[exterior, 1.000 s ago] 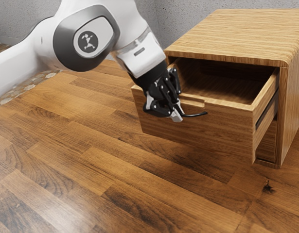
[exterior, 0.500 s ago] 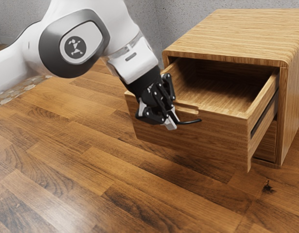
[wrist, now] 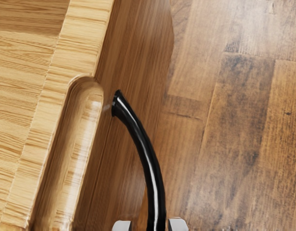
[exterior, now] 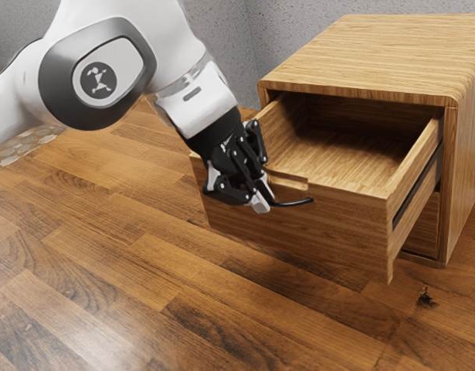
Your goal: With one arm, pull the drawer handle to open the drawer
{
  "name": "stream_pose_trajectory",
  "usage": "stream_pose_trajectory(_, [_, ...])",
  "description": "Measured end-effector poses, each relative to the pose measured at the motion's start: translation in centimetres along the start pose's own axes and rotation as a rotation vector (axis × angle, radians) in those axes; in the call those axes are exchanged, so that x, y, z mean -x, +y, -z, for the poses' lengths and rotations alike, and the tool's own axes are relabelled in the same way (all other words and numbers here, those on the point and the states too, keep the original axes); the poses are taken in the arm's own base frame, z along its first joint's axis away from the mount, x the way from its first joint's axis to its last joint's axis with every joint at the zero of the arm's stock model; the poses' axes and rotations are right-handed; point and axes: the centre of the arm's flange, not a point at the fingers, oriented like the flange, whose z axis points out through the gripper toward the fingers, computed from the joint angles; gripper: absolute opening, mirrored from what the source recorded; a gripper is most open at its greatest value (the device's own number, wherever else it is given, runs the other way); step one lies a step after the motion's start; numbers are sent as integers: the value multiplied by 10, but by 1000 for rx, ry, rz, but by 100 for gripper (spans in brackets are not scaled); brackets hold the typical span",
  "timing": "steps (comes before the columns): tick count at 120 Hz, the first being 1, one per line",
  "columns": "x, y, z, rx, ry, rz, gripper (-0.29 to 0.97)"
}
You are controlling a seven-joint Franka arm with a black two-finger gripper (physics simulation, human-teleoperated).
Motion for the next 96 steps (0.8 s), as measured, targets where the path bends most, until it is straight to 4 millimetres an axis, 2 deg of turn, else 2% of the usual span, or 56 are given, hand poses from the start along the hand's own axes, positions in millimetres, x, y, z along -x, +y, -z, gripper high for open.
stream_pose_trajectory(13, [14, 4, 26, -35, 7, 26, 22])
stream_pose_trajectory(28, [1, 32, 61, -58, 41, -8, 42])
stream_pose_trajectory(34, [-7, 50, 80, -70, 59, -32, 48])
stream_pose_trajectory(44, [-13, 82, 127, -110, 88, -59, 55])
stream_pose_trajectory(50, [-18, 97, 164, -153, 108, -78, 58])
stream_pose_trajectory(57, [-15, 108, 201, -210, 107, -82, 61])
stream_pose_trajectory(64, [-8, 113, 227, -269, 67, -58, 63])
stream_pose_trajectory(68, [-5, 109, 228, -282, 33, -31, 63])
stream_pose_trajectory(74, [1, 89, 216, -270, -14, 26, 65])
stream_pose_trajectory(80, [13, 70, 212, -265, -42, 102, 65])
stream_pose_trajectory(89, [50, 40, 203, -238, -89, 281, 66])
stream_pose_trajectory(96, [74, 26, 196, -213, -120, 402, 67])
